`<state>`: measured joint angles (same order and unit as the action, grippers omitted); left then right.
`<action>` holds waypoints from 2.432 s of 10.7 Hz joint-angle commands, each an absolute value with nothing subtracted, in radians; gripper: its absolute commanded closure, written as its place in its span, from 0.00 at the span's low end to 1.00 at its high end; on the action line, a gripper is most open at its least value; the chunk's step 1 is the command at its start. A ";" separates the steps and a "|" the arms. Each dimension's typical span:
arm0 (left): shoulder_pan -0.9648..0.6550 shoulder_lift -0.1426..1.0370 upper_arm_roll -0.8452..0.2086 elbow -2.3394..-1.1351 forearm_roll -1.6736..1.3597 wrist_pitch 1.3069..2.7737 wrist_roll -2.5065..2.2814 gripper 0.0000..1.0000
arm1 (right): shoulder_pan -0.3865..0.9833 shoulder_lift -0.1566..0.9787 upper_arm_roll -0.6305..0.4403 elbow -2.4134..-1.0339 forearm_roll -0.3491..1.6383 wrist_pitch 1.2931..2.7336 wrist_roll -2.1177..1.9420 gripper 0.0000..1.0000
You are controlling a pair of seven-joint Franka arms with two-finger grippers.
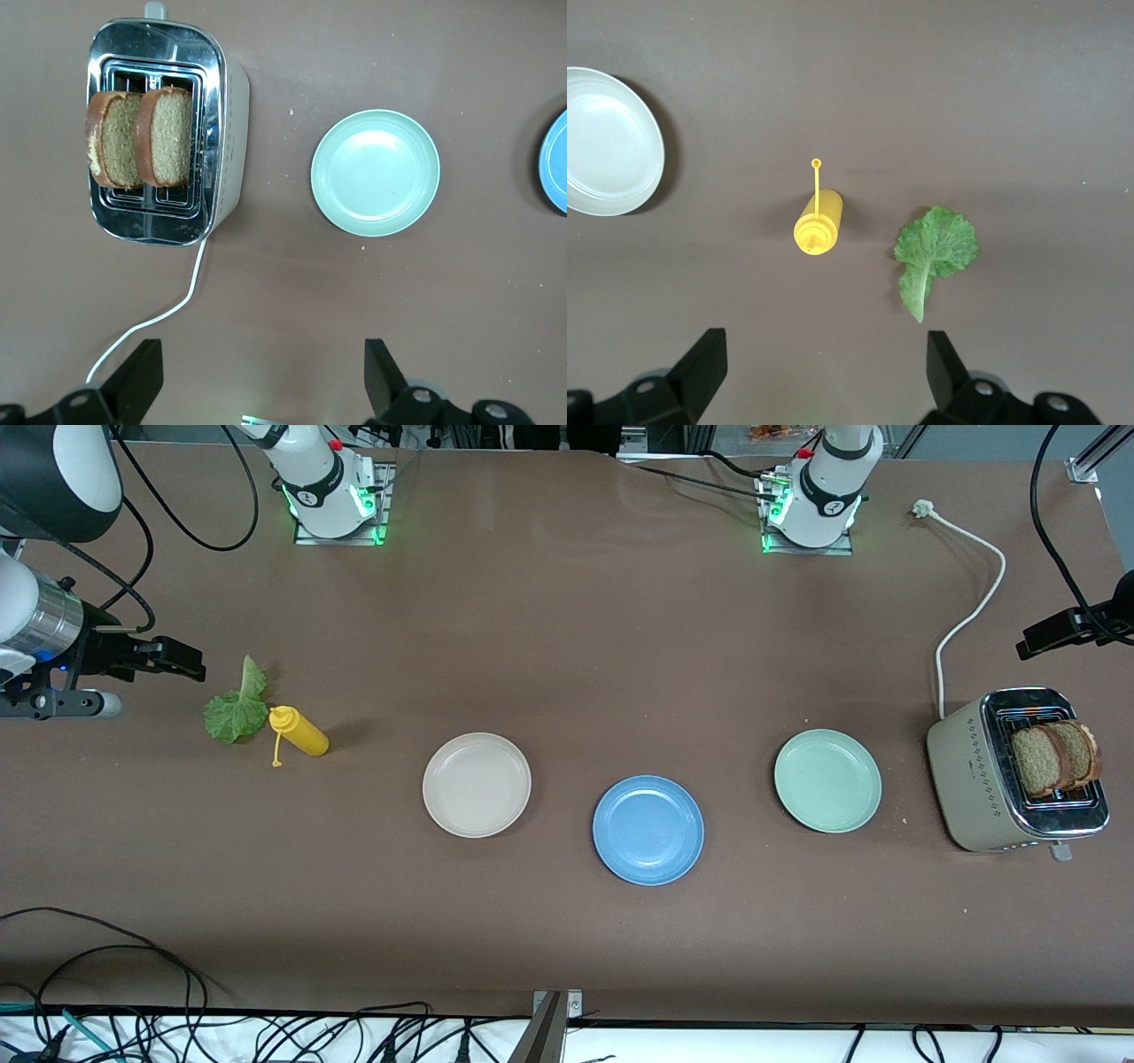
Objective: Make sandwich in blue plate with both arms
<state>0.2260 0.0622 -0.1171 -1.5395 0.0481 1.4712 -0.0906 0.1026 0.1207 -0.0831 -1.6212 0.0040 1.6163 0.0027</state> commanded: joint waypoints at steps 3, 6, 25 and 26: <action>0.232 0.074 -0.123 -1.509 0.046 1.457 -0.081 0.00 | 0.107 0.106 -0.091 -1.638 0.018 1.624 0.012 0.00; 0.232 0.074 -0.123 -1.509 0.046 1.457 -0.081 0.00 | 0.107 0.106 -0.091 -1.638 0.018 1.624 0.012 0.00; 0.463 0.423 -0.117 -1.509 0.058 1.931 0.221 0.00 | 0.107 0.106 -0.091 -1.638 0.014 1.623 0.011 0.00; 0.457 0.425 -0.117 -1.509 0.058 1.931 0.206 0.00 | 0.107 0.106 -0.091 -1.638 0.014 1.623 0.011 0.00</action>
<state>0.4580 0.4052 -0.1069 -1.5398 0.0505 1.9300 0.2004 0.1027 0.1208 -0.0854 -1.6217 0.0040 1.6163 0.0027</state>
